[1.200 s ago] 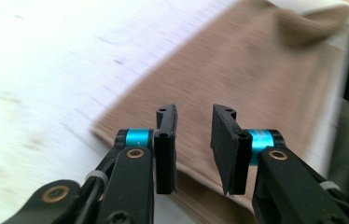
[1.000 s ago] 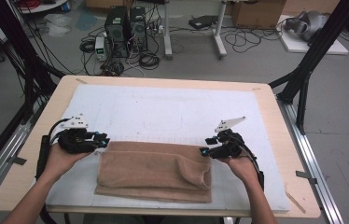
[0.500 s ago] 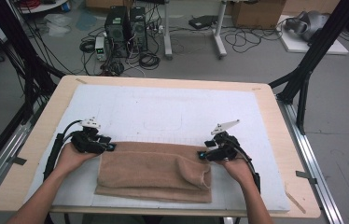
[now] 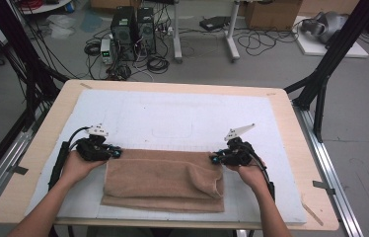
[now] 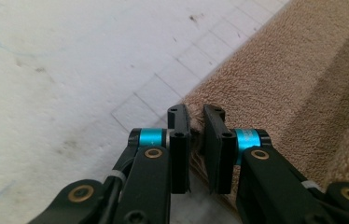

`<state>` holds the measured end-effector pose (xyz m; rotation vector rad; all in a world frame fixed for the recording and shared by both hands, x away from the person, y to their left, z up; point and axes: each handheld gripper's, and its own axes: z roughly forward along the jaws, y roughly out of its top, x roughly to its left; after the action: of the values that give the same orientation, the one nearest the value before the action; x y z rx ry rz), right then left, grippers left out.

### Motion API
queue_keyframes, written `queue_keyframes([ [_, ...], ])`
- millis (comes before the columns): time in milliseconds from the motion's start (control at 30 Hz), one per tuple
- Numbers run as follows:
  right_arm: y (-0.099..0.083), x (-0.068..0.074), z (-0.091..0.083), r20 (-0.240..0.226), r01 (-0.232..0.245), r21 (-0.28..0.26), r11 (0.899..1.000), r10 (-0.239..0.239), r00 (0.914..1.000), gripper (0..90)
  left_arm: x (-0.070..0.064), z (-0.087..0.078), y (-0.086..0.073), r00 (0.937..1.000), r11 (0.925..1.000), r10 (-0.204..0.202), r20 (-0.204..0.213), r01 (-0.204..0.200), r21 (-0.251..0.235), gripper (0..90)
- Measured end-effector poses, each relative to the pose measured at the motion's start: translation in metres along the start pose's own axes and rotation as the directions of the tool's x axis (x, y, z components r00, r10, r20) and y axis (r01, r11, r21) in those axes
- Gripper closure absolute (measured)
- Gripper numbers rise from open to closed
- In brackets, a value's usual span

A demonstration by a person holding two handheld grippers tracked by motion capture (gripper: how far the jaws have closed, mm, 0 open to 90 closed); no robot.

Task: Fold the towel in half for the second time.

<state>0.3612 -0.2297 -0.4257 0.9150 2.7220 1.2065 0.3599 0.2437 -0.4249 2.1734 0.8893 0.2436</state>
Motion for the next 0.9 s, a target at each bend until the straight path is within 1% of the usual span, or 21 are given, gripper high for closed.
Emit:
queue_keyframes([
  [67,0.007,-0.004,-0.005,0.032,0.011,-0.029,1.0,-0.01,0.9994,78.6,0.002,-0.003,0.005,0.9995,0.9981,-0.022,-0.023,0.021,-0.059,81.9],
  [133,0.015,-0.01,-0.011,0.055,0.005,-0.055,0.998,-0.002,0.9985,78.5,0.003,-0.005,0.014,0.9979,0.9939,-0.032,-0.055,0.026,-0.108,82.0],
  [167,0.021,-0.014,-0.013,0.068,0.002,-0.056,0.998,0.001,0.9977,78.5,0.004,-0.005,0.019,0.9967,0.991,-0.036,-0.072,0.027,-0.131,82.0],
  [233,0.034,-0.024,-0.015,0.091,0.01,-0.061,0.998,-0.005,0.9958,78.6,0.01,-0.005,0.031,0.9944,0.9894,-0.042,-0.097,0.027,-0.143,82.1],
  [300,0.048,-0.035,-0.016,0.103,-0.001,-0.066,0.998,0.008,0.9946,78.5,0.018,-0.006,0.042,0.9914,0.9842,-0.071,-0.11,0.052,-0.169,82.1],
  [333,0.055,-0.041,-0.016,0.11,-0.004,-0.072,0.997,0.012,0.9938,78.5,0.023,-0.005,0.048,0.9894,0.9812,-0.079,-0.122,0.055,-0.185,82.1],
  [367,0.061,-0.047,-0.015,0.119,-0.011,-0.075,0.997,0.02,0.9927,78.4,0.027,-0.004,0.054,0.9865,0.9773,-0.09,-0.137,0.062,-0.203,82.0],
  [400,0.067,-0.053,-0.013,0.134,-0.015,-0.08,0.997,0.026,0.9906,77.6,0.032,-0.002,0.06,0.9836,0.9764,-0.101,-0.149,0.07,-0.204,81.8],
  [433,0.073,-0.059,-0.011,0.162,-0.022,-0.086,0.996,0.036,0.9861,74.0,0.035,0.002,0.066,0.9783,0.9757,-0.11,-0.176,0.072,-0.207,79.8],
  [467,0.079,-0.064,-0.009,0.202,-0.026,-0.083,0.996,0.043,0.9785,69.2,0.036,0.005,0.07,0.9698,0.975,-0.131,-0.206,0.088,-0.204,73.8],
  [500,0.083,-0.068,-0.007,0.221,-0.039,-0.071,0.997,0.054,0.9737,63.9,0.038,0.008,0.072,0.9688,0.9733,-0.146,-0.2,0.105,-0.204,66.8],
  [533,0.084,-0.071,-0.005,0.226,-0.052,-0.078,0.996,0.068,0.9716,58.8,0.039,0.009,0.073,0.9707,0.9712,-0.154,-0.185,0.114,-0.209,65.3],
  [567,0.085,-0.072,-0.004,0.229,-0.057,-0.087,0.995,0.076,0.9706,57.7,0.039,0.009,0.073,0.9728,0.9727,-0.147,-0.179,0.109,-0.205,64.8],
  [633,0.084,-0.069,-0.003,0.213,-0.058,-0.072,0.996,0.072,0.9744,53.0,0.035,0.009,0.071,0.978,0.98,-0.12,-0.17,0.089,-0.178,62.3],
  [667,0.084,-0.066,-0.003,0.2,-0.058,-0.062,0.996,0.069,0.9774,52.6,0.034,0.008,0.069,0.9817,0.9808,-0.115,-0.152,0.089,-0.174,61.9],
  [700,0.082,-0.062,-0.003,0.186,-0.049,-0.064,0.997,0.06,0.9806,52.5,0.033,0.008,0.067,0.985,0.9801,-0.117,-0.127,0.094,-0.175,61.9],
  [733,0.08,-0.058,-0.004,0.176,-0.037,-0.072,0.997,0.05,0.9832,52.5,0.031,0.007,0.064,0.9876,0.9809,-0.113,-0.109,0.093,-0.17,61.9],
  [767,0.078,-0.054,-0.005,0.161,-0.028,-0.079,0.996,0.04,0.9862,52.7,0.029,0.006,0.061,0.9895,0.9823,-0.106,-0.098,0.089,-0.165,61.9],
  [833,0.071,-0.043,-0.009,0.126,-0.011,-0.094,0.995,0.023,0.9918,52.9,0.025,0.004,0.055,0.9938,0.9869,-0.096,-0.056,0.088,-0.135,62.1],
  [867,0.068,-0.038,-0.01,0.112,-0.006,-0.104,0.995,0.017,0.9936,53.7,0.022,0.002,0.05,0.9955,0.9864,-0.082,-0.047,0.074,-0.146,61.8],
  [900,0.065,-0.033,-0.012,0.097,0.004,-0.106,0.994,0.007,0.9953,54.1,0.018,-0.001,0.046,0.9962,0.9852,-0.072,-0.049,0.063,-0.159,62.3],
])
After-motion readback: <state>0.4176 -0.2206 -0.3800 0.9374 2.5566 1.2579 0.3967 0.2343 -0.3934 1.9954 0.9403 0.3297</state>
